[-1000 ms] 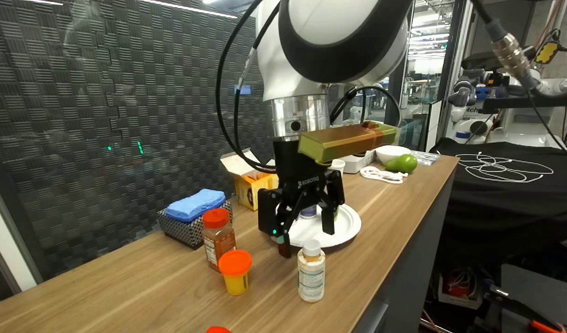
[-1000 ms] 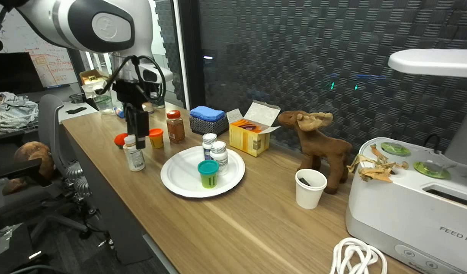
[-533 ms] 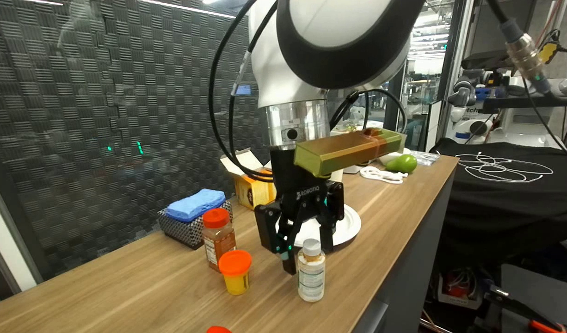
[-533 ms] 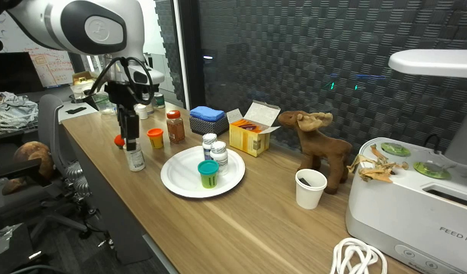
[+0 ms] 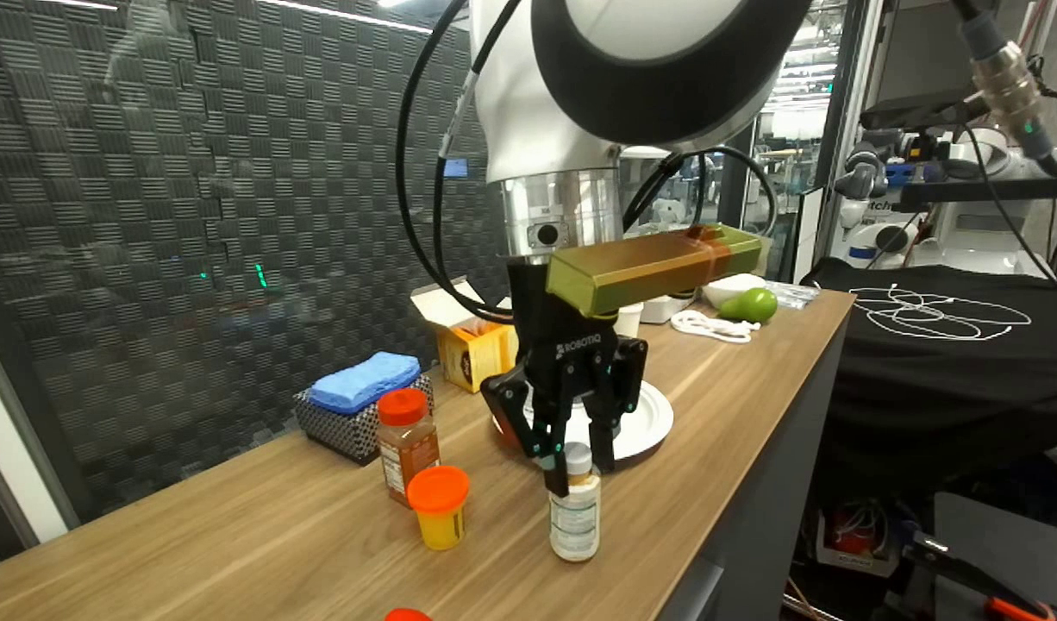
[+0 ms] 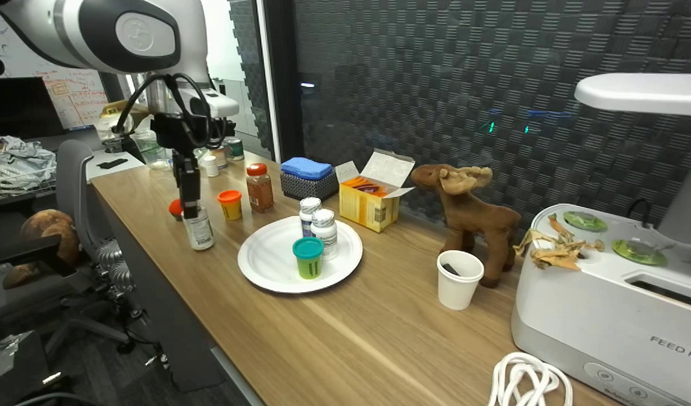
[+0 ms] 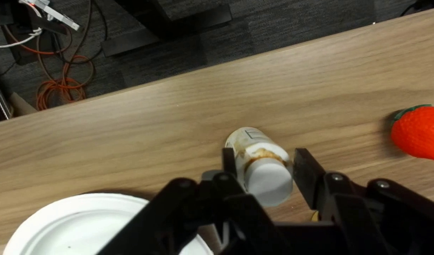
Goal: Put the containers and strawberry toy on the white plate
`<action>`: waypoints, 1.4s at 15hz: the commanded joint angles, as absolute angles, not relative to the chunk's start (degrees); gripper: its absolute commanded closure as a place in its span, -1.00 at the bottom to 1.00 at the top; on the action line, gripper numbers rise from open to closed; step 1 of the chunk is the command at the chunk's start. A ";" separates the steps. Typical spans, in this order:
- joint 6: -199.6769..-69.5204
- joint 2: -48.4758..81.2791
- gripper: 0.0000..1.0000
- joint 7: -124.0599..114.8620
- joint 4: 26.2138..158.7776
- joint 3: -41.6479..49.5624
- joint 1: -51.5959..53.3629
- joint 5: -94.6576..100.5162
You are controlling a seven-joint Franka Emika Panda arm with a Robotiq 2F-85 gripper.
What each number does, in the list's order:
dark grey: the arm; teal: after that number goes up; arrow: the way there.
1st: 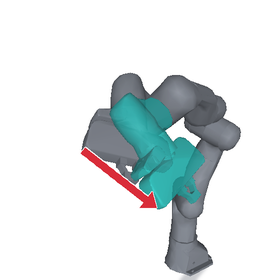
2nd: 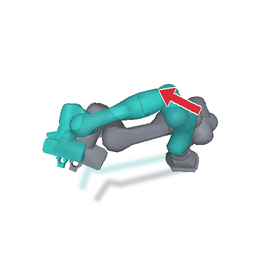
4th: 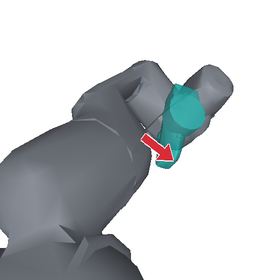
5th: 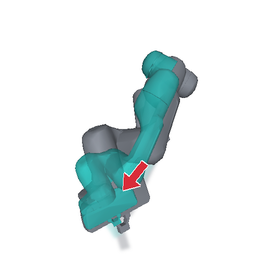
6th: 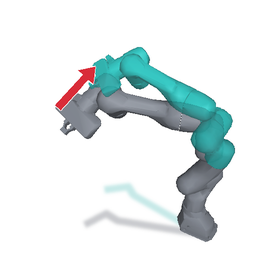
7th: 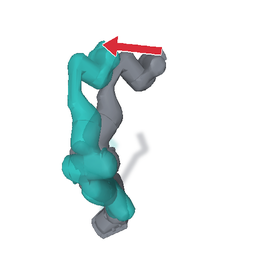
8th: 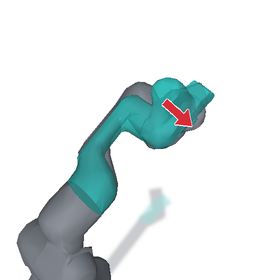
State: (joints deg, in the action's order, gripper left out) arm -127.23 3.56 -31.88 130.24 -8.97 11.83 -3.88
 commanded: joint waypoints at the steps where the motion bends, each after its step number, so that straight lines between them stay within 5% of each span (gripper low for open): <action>1: -127.83 0.97 0.55 -34.66 131.75 -9.21 11.82 -2.06; 21: -132.94 3.40 0.56 -32.36 125.93 -2.38 2.59 2.33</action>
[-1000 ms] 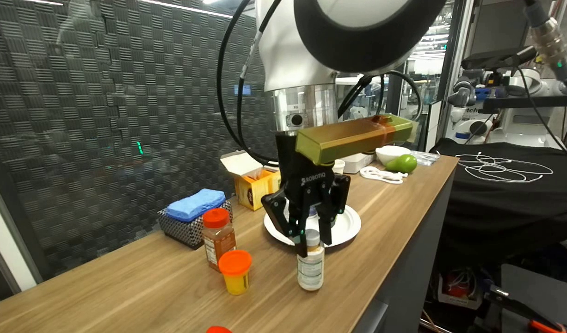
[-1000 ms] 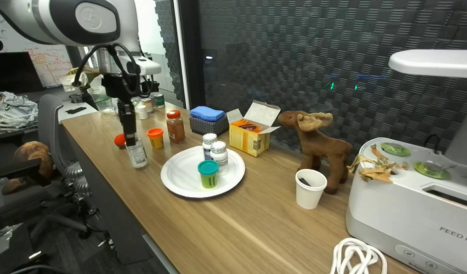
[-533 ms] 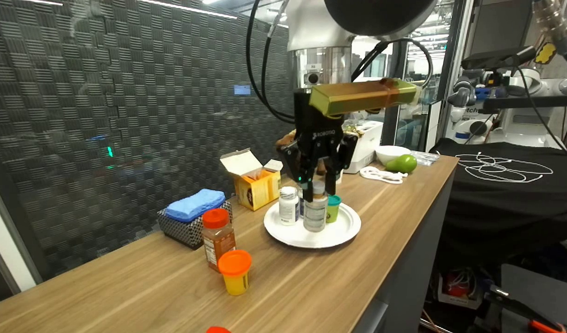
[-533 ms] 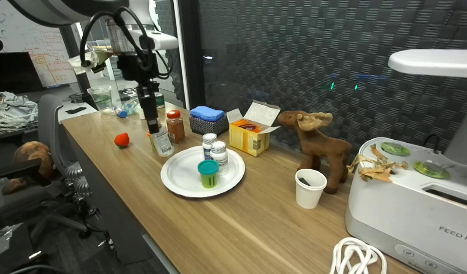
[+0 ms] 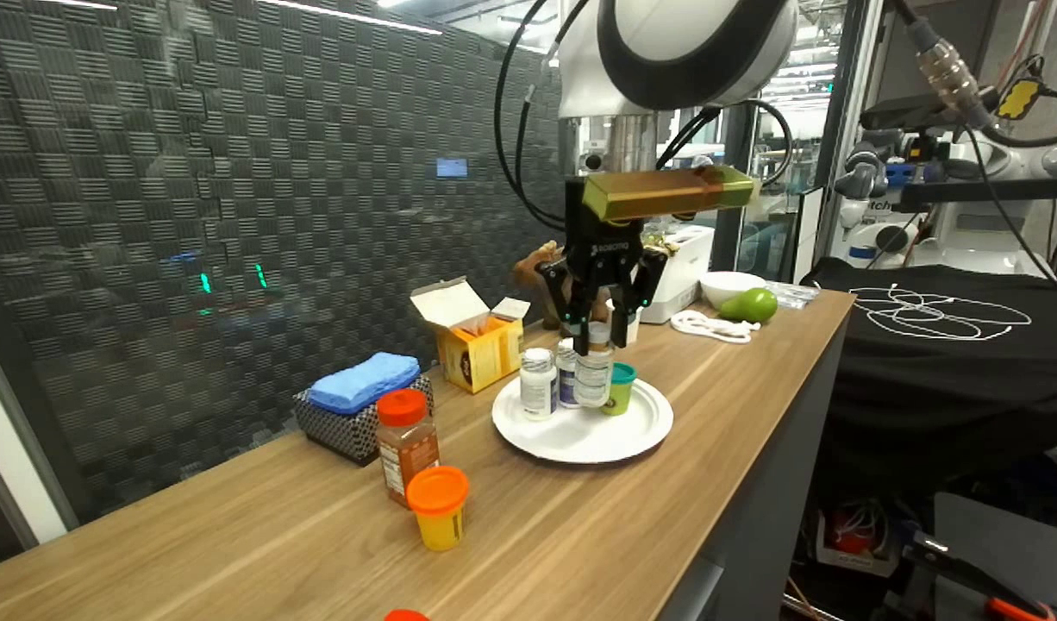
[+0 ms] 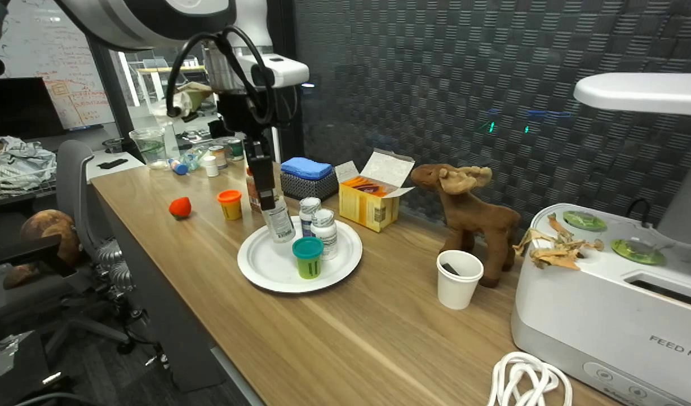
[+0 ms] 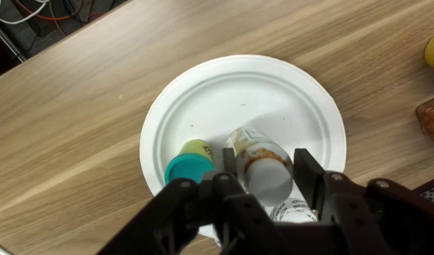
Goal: Put the containers and strawberry toy on the white plate
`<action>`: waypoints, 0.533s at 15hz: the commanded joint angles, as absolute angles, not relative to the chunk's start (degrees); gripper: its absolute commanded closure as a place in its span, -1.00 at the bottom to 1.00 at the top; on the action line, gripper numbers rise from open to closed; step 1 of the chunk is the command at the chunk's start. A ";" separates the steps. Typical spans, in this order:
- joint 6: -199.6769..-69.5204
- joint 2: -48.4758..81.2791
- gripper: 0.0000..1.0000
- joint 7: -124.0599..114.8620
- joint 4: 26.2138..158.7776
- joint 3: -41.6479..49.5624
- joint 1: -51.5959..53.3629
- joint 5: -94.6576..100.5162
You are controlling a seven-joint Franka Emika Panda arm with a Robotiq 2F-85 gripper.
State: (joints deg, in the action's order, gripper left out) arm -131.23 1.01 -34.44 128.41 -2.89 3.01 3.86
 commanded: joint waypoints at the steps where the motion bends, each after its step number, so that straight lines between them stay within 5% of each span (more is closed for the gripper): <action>1: -133.39 4.17 0.56 -32.26 125.54 -2.12 2.55 2.29; 8: -134.25 7.82 0.57 -29.62 124.19 -1.73 2.90 -1.44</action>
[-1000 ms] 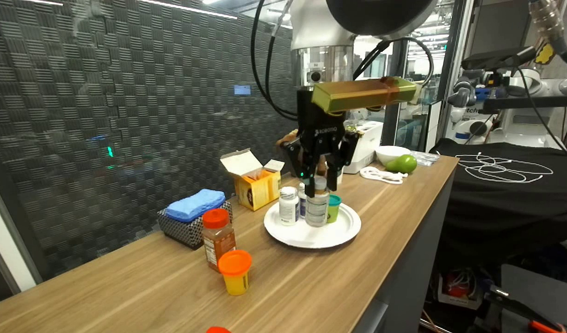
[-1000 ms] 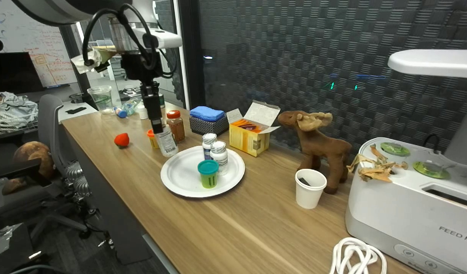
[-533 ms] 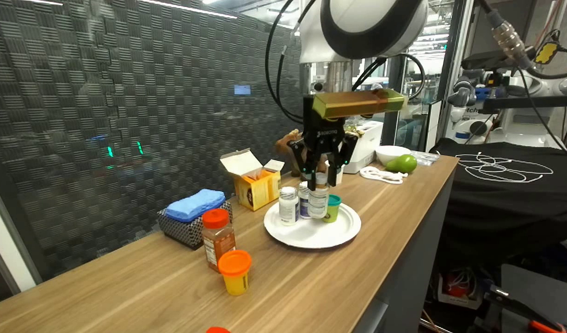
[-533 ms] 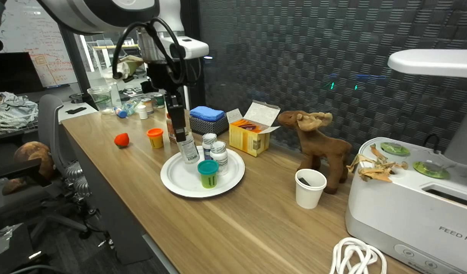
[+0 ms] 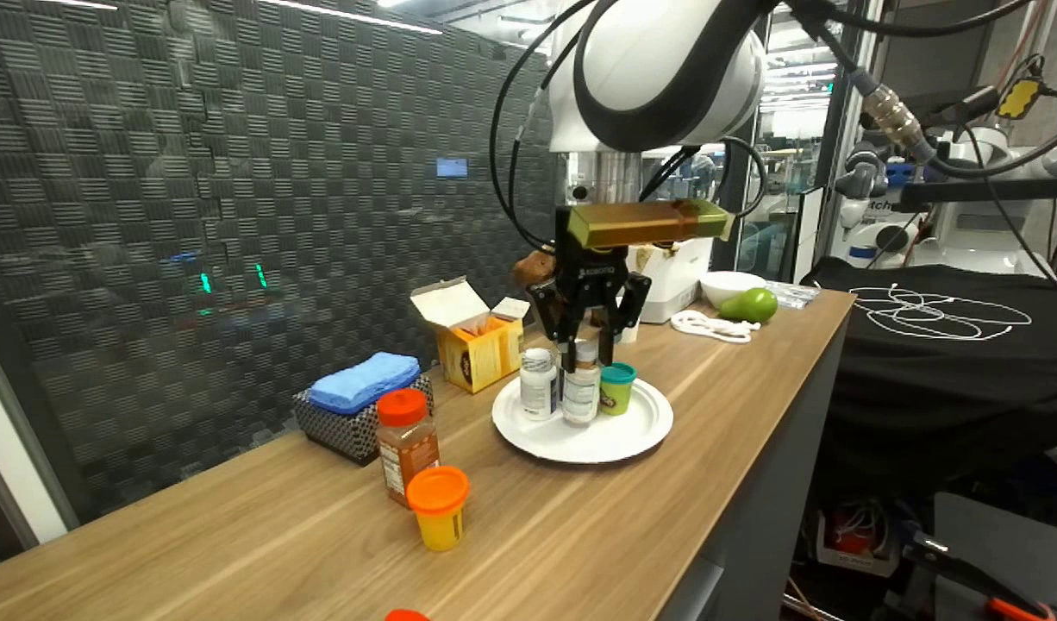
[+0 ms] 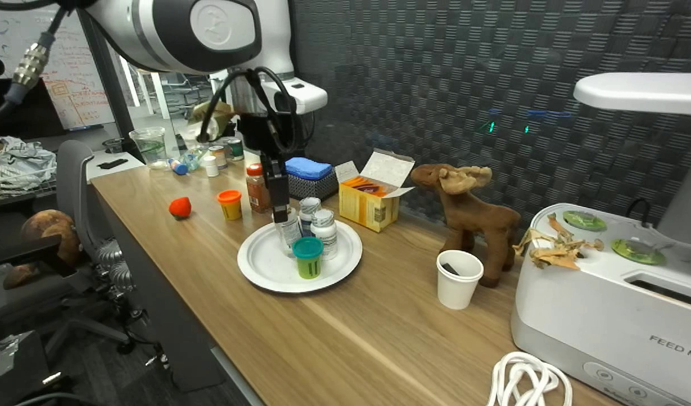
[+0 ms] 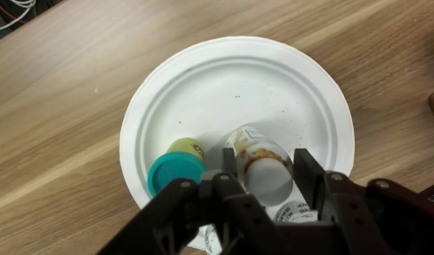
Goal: Put the containers and strawberry toy on the white plate
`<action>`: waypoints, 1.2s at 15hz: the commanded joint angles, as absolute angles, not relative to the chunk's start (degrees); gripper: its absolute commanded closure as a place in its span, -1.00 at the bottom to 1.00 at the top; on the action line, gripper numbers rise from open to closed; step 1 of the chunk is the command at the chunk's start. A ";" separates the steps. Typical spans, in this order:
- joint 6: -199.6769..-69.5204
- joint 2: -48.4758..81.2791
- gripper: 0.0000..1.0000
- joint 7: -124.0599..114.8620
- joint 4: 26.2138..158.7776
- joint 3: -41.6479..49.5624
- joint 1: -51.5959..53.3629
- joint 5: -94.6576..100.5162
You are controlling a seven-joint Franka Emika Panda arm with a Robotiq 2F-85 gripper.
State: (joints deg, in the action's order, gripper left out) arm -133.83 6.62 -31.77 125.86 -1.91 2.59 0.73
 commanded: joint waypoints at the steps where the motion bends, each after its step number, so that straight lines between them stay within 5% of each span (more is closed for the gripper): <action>1: -134.25 7.97 0.57 -29.33 124.24 -1.71 2.97 -1.59; 16: -136.06 8.21 0.59 -31.15 124.74 -0.49 3.31 1.20; 17: -135.78 8.34 -0.28 -31.17 124.71 -0.50 3.37 1.36; 18: -135.27 8.44 -0.42 -30.85 124.59 -0.57 3.35 1.16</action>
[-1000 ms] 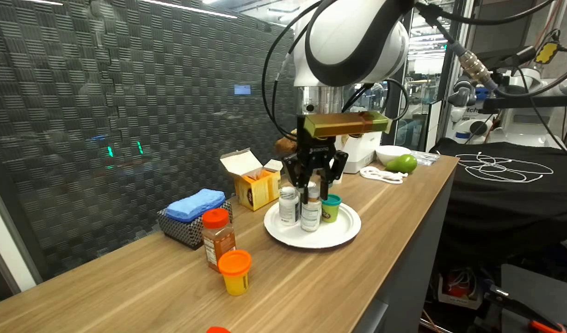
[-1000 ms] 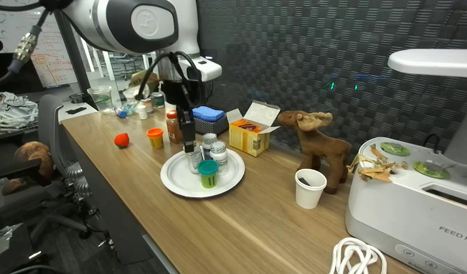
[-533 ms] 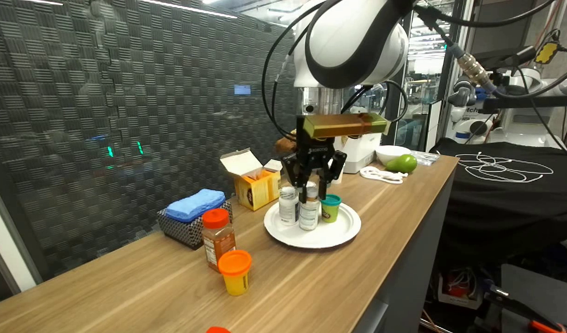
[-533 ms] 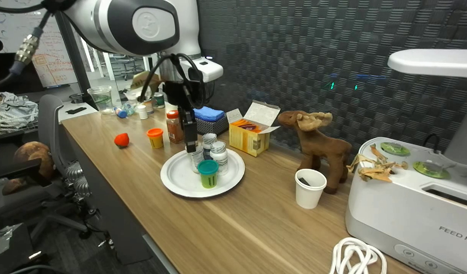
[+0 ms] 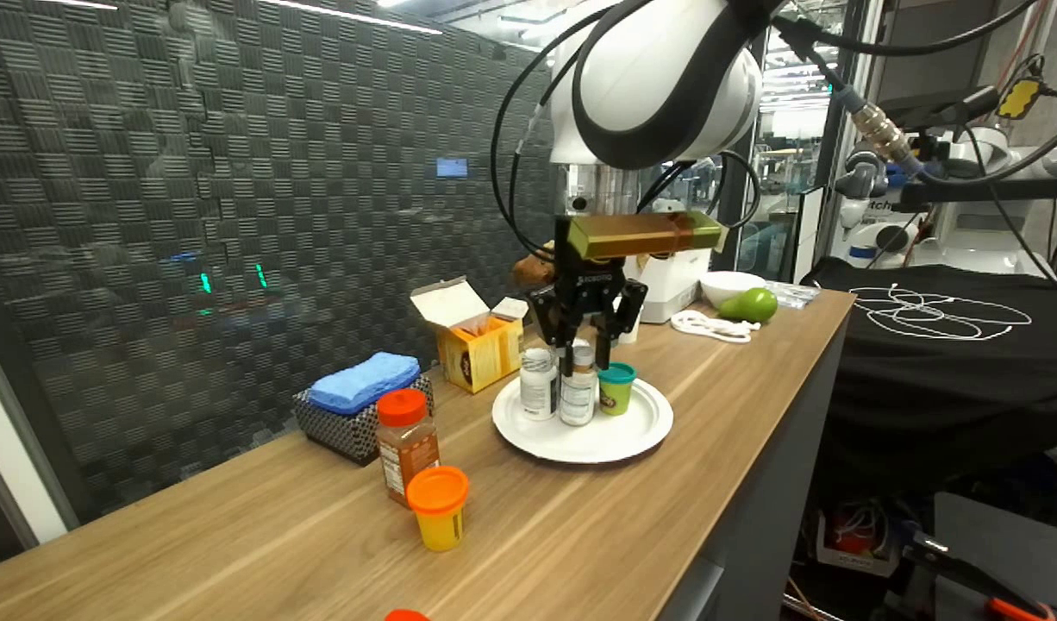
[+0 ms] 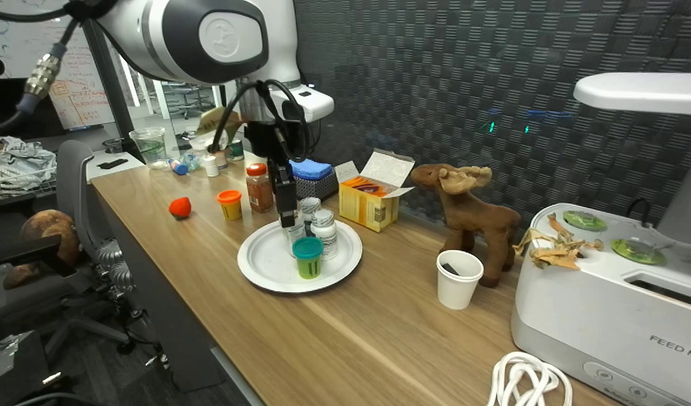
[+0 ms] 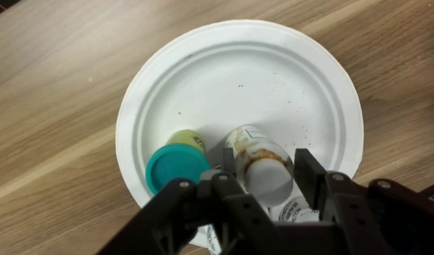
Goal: Put the containers and strawberry toy on the white plate
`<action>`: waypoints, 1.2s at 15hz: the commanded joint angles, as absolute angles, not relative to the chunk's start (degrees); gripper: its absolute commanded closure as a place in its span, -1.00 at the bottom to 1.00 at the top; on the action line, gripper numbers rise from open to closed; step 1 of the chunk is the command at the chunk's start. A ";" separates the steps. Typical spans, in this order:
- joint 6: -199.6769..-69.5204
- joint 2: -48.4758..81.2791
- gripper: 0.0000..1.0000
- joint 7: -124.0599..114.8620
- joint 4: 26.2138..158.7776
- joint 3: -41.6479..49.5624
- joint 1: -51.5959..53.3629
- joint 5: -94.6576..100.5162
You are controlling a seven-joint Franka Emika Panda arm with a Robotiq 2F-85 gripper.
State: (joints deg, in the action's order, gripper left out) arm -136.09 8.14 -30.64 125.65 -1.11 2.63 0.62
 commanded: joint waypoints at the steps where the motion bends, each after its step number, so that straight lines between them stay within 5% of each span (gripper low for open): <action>1: -135.33 8.31 -0.55 -31.18 124.68 -0.60 3.49 1.35; 4: -135.27 7.05 -0.97 -32.87 124.63 -0.73 4.39 3.17; 18: -136.53 10.51 -1.00 -25.36 118.42 -7.57 12.28 7.70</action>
State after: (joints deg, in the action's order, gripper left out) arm -135.29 9.45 -27.04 120.15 -7.13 11.32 6.92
